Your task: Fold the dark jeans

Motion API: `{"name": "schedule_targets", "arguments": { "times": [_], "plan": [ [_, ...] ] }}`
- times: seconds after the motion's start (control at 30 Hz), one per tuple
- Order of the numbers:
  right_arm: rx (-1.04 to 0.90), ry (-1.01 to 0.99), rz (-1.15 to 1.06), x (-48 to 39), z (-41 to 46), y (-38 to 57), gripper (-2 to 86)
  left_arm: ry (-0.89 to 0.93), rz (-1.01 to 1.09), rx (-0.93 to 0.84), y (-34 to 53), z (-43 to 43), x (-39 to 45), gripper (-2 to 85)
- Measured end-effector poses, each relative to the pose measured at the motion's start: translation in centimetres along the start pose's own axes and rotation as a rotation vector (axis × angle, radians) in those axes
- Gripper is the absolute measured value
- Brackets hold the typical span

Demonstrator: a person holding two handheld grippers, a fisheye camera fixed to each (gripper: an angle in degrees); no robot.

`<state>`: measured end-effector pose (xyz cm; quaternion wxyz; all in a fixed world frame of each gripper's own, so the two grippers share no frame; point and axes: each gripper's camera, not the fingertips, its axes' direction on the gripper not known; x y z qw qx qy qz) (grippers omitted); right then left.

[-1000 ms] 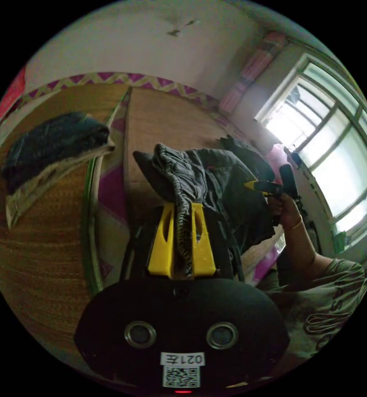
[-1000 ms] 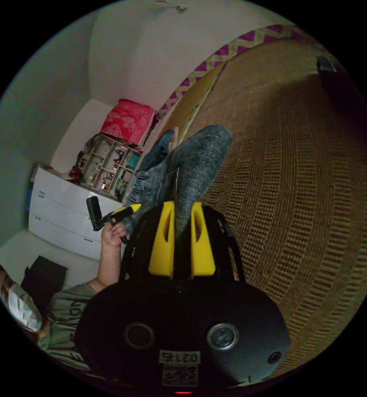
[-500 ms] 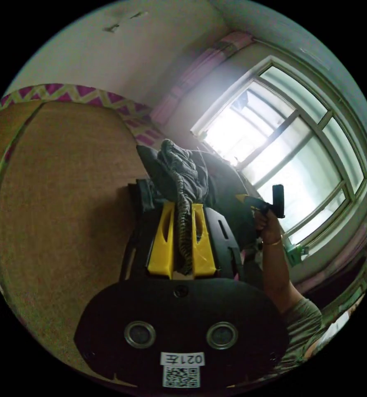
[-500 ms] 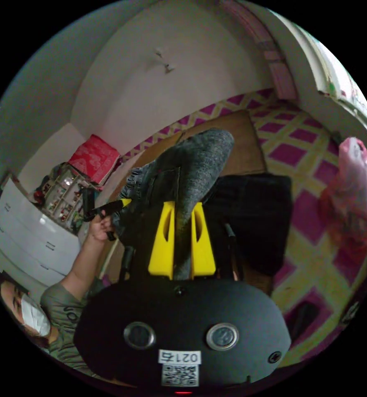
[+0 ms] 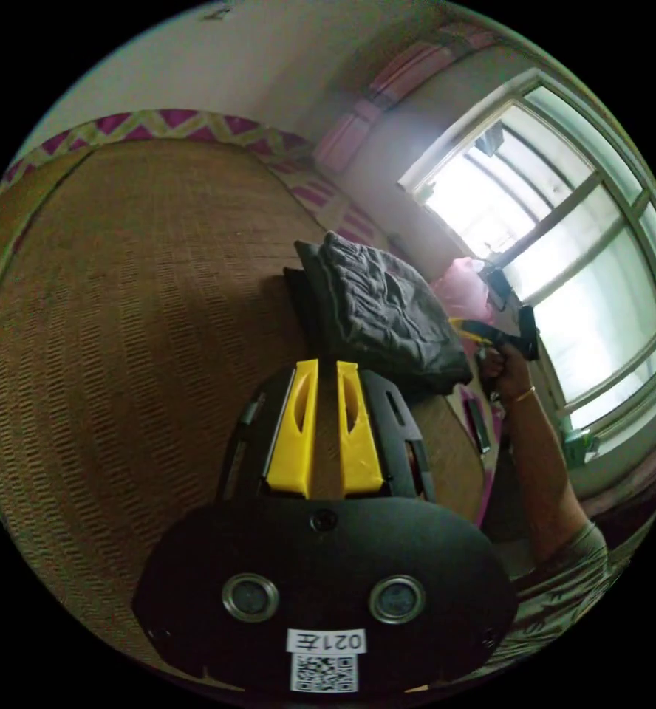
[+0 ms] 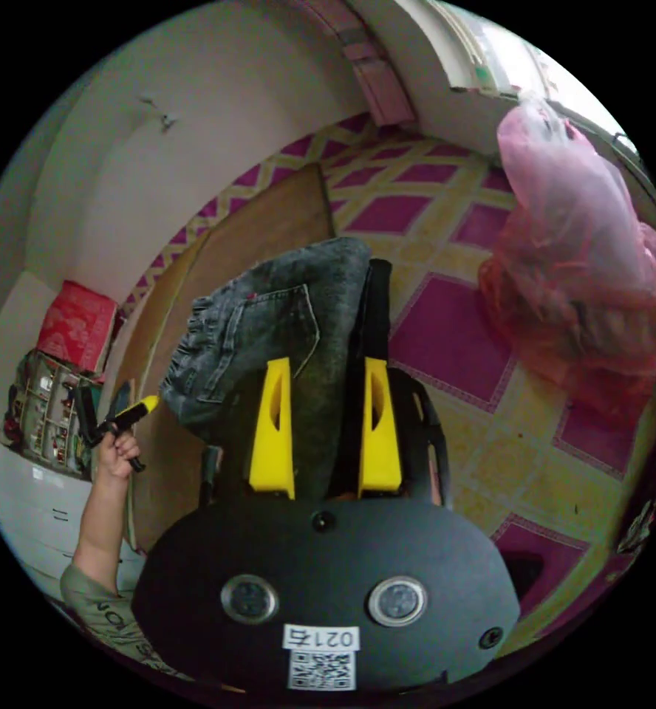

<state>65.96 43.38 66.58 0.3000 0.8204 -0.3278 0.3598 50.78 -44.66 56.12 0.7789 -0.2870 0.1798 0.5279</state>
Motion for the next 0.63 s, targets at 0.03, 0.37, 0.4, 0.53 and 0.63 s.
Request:
{"name": "schedule_targets", "arguments": {
  "times": [0.03, 0.37, 0.4, 0.53, 0.63],
  "plan": [
    [0.039, -0.014, -0.043, -1.1, -0.3, 1.4, 10.3, -0.031, 0.050, 0.018, 1.8, -1.7, 0.6, 3.8],
    [0.560, 0.028, -0.844, -24.2, 3.6, 24.3, 0.0, -0.546, 0.094, 0.261, 22.4, -18.6, 2.2, 2.6],
    [0.550, -0.022, -0.880, -26.9, 5.6, 26.9, 0.3, -0.587, 0.047, 0.251, 24.9, -20.5, 1.5, 1.9],
    [0.335, -0.112, -1.023, -37.7, 15.2, 33.2, 0.3, -0.783, -0.123, 0.298, 33.4, -27.1, -0.9, -0.7],
    [0.219, -0.161, -1.153, -45.9, 23.5, 37.4, 2.7, -0.834, -0.229, 0.316, 38.2, -31.4, -2.8, -0.9]
  ]
}}
